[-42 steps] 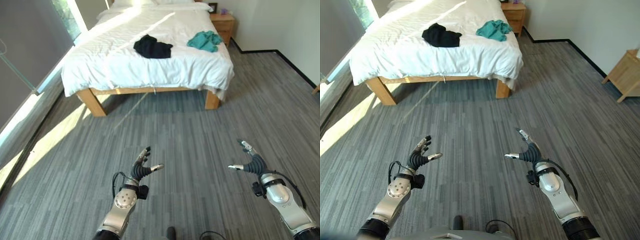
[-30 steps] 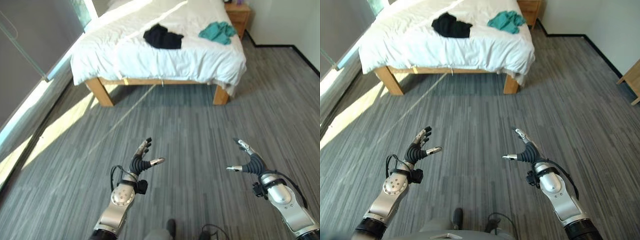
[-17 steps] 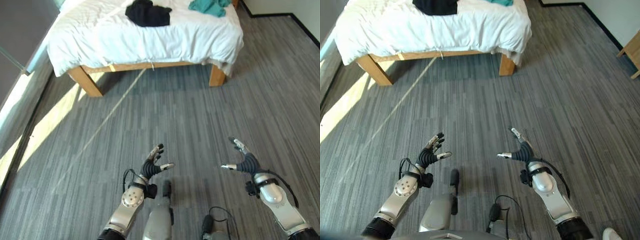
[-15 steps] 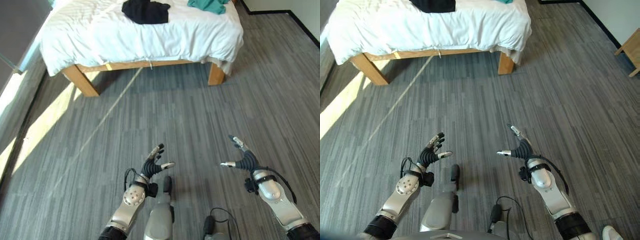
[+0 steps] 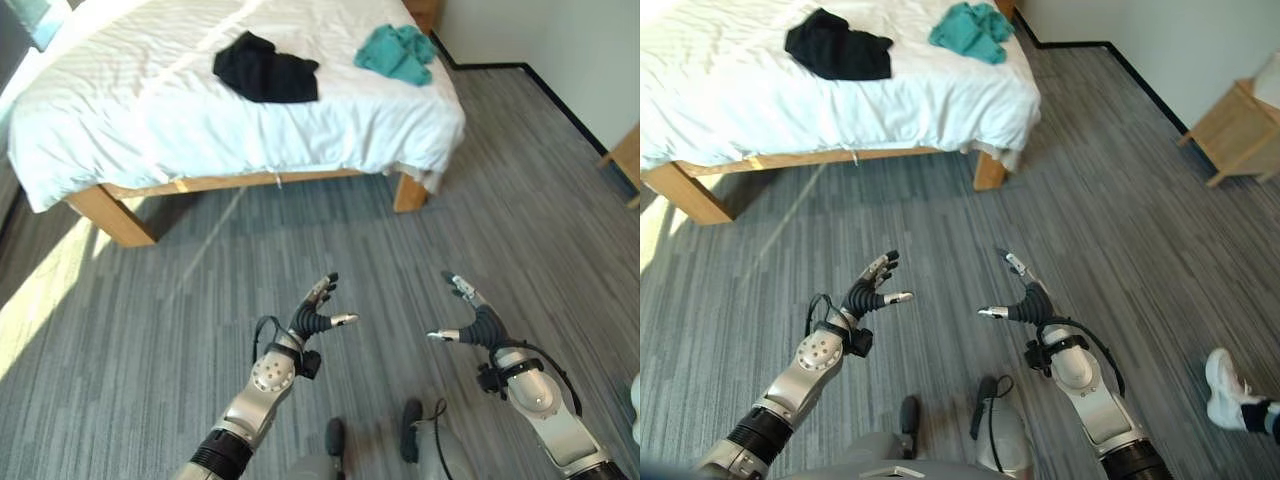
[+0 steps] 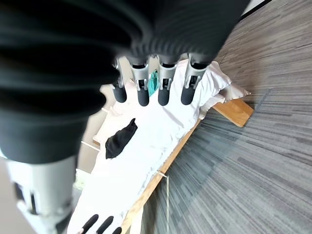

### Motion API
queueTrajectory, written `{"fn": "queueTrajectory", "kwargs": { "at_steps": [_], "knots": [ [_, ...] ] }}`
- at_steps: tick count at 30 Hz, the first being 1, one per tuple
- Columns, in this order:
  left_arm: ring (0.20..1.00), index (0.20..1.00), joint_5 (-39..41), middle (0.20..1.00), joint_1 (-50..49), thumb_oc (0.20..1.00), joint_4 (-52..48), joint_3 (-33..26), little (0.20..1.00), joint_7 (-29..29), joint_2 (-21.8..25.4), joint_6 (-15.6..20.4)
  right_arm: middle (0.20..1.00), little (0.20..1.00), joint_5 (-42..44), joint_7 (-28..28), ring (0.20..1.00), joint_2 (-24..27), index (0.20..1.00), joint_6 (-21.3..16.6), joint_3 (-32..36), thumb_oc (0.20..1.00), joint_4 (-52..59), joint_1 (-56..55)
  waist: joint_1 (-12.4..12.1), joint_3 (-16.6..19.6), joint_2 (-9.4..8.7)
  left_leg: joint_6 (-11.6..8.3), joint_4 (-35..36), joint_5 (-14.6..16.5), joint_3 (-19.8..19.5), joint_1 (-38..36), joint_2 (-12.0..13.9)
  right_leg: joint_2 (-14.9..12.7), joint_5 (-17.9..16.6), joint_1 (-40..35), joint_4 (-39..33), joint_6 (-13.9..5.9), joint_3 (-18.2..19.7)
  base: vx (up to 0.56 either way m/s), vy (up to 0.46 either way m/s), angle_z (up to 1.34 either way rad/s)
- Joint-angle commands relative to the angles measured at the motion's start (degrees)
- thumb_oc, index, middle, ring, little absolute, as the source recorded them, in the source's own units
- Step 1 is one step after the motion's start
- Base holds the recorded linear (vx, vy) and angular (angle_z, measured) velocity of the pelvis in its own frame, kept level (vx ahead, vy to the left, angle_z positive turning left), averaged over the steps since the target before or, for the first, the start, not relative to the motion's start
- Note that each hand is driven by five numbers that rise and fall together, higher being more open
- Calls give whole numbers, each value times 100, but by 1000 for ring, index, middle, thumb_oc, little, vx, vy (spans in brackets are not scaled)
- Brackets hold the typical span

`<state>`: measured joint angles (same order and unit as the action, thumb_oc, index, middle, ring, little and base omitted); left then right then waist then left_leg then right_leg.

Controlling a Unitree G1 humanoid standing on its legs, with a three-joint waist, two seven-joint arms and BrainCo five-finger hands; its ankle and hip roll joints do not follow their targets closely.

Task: Pick up bed clothes into laundry basket.

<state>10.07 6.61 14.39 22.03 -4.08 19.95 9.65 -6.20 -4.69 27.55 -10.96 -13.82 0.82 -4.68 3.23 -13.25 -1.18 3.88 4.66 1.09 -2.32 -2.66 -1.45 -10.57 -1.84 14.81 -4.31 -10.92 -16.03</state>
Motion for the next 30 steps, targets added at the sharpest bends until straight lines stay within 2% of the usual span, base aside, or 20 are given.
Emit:
{"fn": "queueTrajectory", "kwargs": {
  "at_steps": [1, 2, 4, 6, 8, 10, 11, 12, 13, 14, 15, 17, 18, 21, 22, 25, 26, 27, 29, 30],
  "knots": [
    [1000, 1000, -94, 1000, 72, 1000, -205, -183, 1000, -14, -4, 354, 1000, 1000, 10, -107, 1000, 2, 1000, -156, 234, 1000, -32, 200, 124, 37, 88, -946, 34, 1028, 209, -1358, 808, -86, -868, 259, 66, -362, 143, 851, -201, 55],
    [1000, 1000, -105, 1000, 21, 1000, -195, -155, 1000, 18, -87, 394, 1000, 1000, -23, -19, 1000, 52, 1000, -164, 258, 1000, -73, 17, 228, 138, 29, -971, 34, 930, -35, -1668, 841, -92, -1099, 143, 148, -265, 374, 571, -157, 88],
    [1000, 1000, -75, 1000, 0, 1000, -174, -116, 1000, 5, -145, 405, 1000, 1000, -7, -5, 1000, 95, 1000, -173, 225, 1000, -131, -8, 239, 126, 160, -1047, -282, 853, -11, -1765, 1020, -1, -1074, -11, 185, -221, 352, 471, -135, 104],
    [1000, 1000, 46, 1000, -8, 1000, -148, -84, 1000, 14, -248, 384, 1000, 1000, 34, 28, 1000, 189, 1000, -178, 161, 1000, -250, -8, 232, 113, 234, -1275, -1666, 1, 19, -1413, 1136, 188, -981, -382, 215, 49, 267, 388, -252, 55],
    [1000, 1000, 171, 1000, -15, 1000, -228, 1, 1000, 70, -247, 349, 1000, 1000, -13, -7, 1000, 344, 1000, -196, 71, 1000, -189, 39, 58, -36, 77, -1355, -3549, -799, -32, -413, 1106, 240, -684, -923, 44, 386, 150, 424, -364, 33],
    [1000, 1000, 213, 1000, -84, 1000, -394, 33, 1000, 135, -150, 378, 1000, 1000, 198, 44, 1000, 430, 1000, -251, 25, 1000, -100, 90, -194, -145, -87, -1157, -4569, -658, 99, 396, 1018, 328, -341, -1397, -62, 530, 243, 590, -315, -23],
    [1000, 1000, 178, 1000, -87, 1000, -418, 81, 1000, 165, -125, 371, 1000, 1000, 167, 42, 1000, 491, 1000, -223, -111, 1000, -194, 245, -440, -251, -112, -1092, -4528, -299, 363, 1019, 970, 374, -48, -1728, -69, 518, 355, 518, -131, -55],
    [1000, 1000, 177, 1000, -79, 1000, -417, 77, 1000, 164, -120, 370, 1000, 1000, 166, 38, 1000, 484, 1000, -227, -115, 1000, -205, 260, -448, -240, -148, -1076, -4498, -337, 391, 1033, 938, 337, -65, -1694, -69, 513, 372, 589, -25, -62],
    [1000, 1000, 141, 1000, -82, 1000, -446, 83, 1000, 165, -126, 364, 1000, 1000, 159, 46, 1000, 501, 1000, -219, -137, 1000, -182, 315, -564, -258, -115, -1035, -4055, -255, 604, 1320, 907, 405, 95, -1892, -69, 485, 452, 541, 156, -59],
    [1000, 1000, 114, 1000, -128, 1000, -476, 125, 1000, 183, -144, 405, 1000, 1000, 135, 81, 1000, 498, 1000, -267, -196, 1000, -167, 340, -671, -205, -24, -905, -2934, -268, 833, 1670, 880, 506, 282, -2053, -69, 436, 539, 587, 152, -53],
    [1000, 1000, 108, 1000, -145, 1000, -475, 133, 1000, 179, -156, 409, 1000, 1000, 134, 76, 1000, 506, 1000, -276, -200, 1000, -178, 327, -731, -197, -64, -899, -2775, -276, 926, 1529, 844, 453, 317, -2077, -69, 422, 602, 605, 205, -52],
    [1000, 1000, 103, 1000, -126, 1000, -448, 152, 1000, 166, -204, 417, 1000, 1000, 67, 38, 1000, 520, 1000, -276, -166, 1000, -205, 388, -914, -107, 61, -935, -1130, -757, 1251, 1599, 931, 600, 600, -2449, -69, 351, 642, 662, 176, -60],
    [1000, 1000, 87, 1000, -83, 1000, -412, 177, 1000, 148, -242, 416, 1000, 1000, -10, -54, 1000, 542, 1000, -259, -90, 1000, -218, 415, -1014, -79, 64, -1007, -229, -1201, 1726, 1800, 1109, 645, 855, -2816, -69, 304, 579, 583, 143, -45],
    [1000, 1000, 93, 1000, -87, 1000, -434, 97, 1000, 129, -233, 397, 1000, 1000, -6, -45, 1000, 563, 1000, -233, 81, 1000, -151, 392, -1077, 28, -18, -907, -43, -1138, 1859, 1847, 1122, 684, 941, -3081, -69, 245, 605, 527, 103, -49],
    [1000, 1000, 114, 1000, -105, 1000, -442, 79, 1000, 113, -199, 393, 1000, 1000, 17, -92, 1000, 525, 1000, -237, 186, 1000, -124, 369, -1100, 74, -71, -875, -72, -1322, 1868, 1831, 1100, 693, 955, -3245, -69, 230, 630, 345, 41, -24],
    [1000, 1000, 175, 1000, -141, 1000, -472, 42, 1000, 165, -102, 341, 1000, 1000, -185, -188, 1000, 524, 1000, -182, 363, 1000, -131, 372, -1193, 151, -277, -730, -107, -1383, 1945, 1677, 1004, 643, 884, -3278, 481, 112, 777, 381, 56, -11],
    [1000, 1000, 218, 1000, -235, 1000, -600, -22, 1000, 137, 73, 303, 1000, 1000, -753, -586, 1000, 624, 1000, -25, 807, 1000, -198, 503, -1109, 93, -480, -537, -184, -1072, 2005, 1160, 863, 247, -26, -2680, 2114, -408, 603, 477, 79, -23],
    [1000, 1000, 219, 1000, -231, 1000, -605, -23, 1000, 137, 74, 300, 1000, 1000, -760, -589, 1000, 621, 1000, -21, 810, 1000, -193, 505, -1133, 101, -458, -536, -176, -1097, 2022, 1175, 895, 272, -56, -2648, 2108, -408, 629, 471, 79, -26],
    [1000, 1000, 208, 1000, -281, 1000, -741, -42, 1000, 154, 270, 336, 1000, 1000, -1616, -1246, 1000, 998, 1000, 276, 1430, 1000, -324, 770, -979, 45, -281, -459, -57, -743, 1798, 575, 998, 100, -771, -1851, 3377, -408, 462, 433, 85, -7],
    [1000, 1000, 210, 1000, -276, 1000, -748, -39, 1000, 156, 260, 332, 1000, 1000, -1635, -1264, 1000, 1005, 1000, 282, 1429, 1000, -331, 777, -960, 35, -272, -456, -72, -730, 1772, 590, 990, 88, -746, -1837, 3423, -408, 442, 485, 55, 42]
  ]
}}
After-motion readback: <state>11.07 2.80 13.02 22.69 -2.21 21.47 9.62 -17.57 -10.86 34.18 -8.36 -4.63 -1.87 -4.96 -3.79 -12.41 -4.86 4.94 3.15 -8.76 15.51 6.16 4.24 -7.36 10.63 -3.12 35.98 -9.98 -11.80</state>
